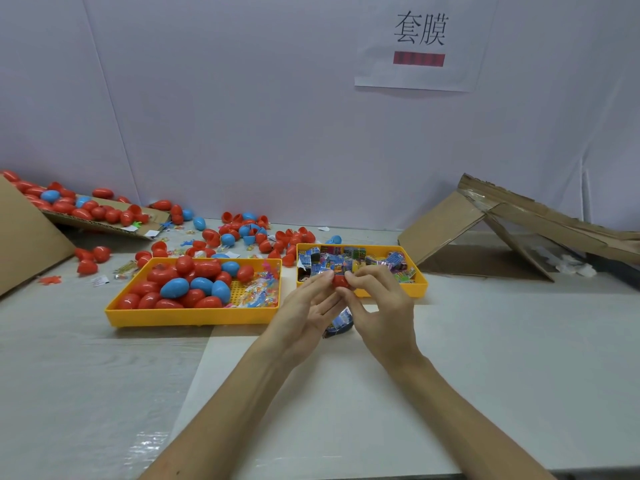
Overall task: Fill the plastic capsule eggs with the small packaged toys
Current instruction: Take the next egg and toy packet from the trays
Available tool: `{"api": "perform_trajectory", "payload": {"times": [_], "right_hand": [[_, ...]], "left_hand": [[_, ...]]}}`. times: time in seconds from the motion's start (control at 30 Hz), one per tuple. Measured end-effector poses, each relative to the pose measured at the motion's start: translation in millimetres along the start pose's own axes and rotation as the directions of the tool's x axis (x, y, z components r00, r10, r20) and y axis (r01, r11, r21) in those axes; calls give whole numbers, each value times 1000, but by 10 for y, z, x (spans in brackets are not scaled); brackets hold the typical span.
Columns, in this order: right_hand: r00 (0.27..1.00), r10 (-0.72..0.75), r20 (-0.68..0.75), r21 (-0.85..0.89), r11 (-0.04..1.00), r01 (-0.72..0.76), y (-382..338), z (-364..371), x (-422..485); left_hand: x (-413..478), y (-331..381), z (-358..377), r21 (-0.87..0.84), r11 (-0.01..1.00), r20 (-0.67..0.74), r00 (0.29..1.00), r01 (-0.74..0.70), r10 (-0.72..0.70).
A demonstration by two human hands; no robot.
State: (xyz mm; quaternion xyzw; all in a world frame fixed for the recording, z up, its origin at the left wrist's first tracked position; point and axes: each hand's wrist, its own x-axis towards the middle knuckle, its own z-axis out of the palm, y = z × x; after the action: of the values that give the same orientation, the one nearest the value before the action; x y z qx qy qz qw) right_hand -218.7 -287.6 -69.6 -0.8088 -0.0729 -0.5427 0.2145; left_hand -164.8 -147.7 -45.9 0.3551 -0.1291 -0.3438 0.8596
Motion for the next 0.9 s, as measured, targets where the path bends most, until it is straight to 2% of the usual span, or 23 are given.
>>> {"api": "perform_trajectory", "payload": {"times": [0.2,0.7,0.9], "right_hand": [[998,61,-23,46,997,-59,-18,5,11],[999,20,-28,11,1000,-20,8,8,-3],[994,107,-8,49,993,-107,-17,-4,10]], "left_hand": [[-3,4,-3,-10,1000,8,1000,20,-20],[14,-23,5,32,999,-8,1000,7,-7],[-5,-11,23,17,1000,7,1000,-6,6]]}}
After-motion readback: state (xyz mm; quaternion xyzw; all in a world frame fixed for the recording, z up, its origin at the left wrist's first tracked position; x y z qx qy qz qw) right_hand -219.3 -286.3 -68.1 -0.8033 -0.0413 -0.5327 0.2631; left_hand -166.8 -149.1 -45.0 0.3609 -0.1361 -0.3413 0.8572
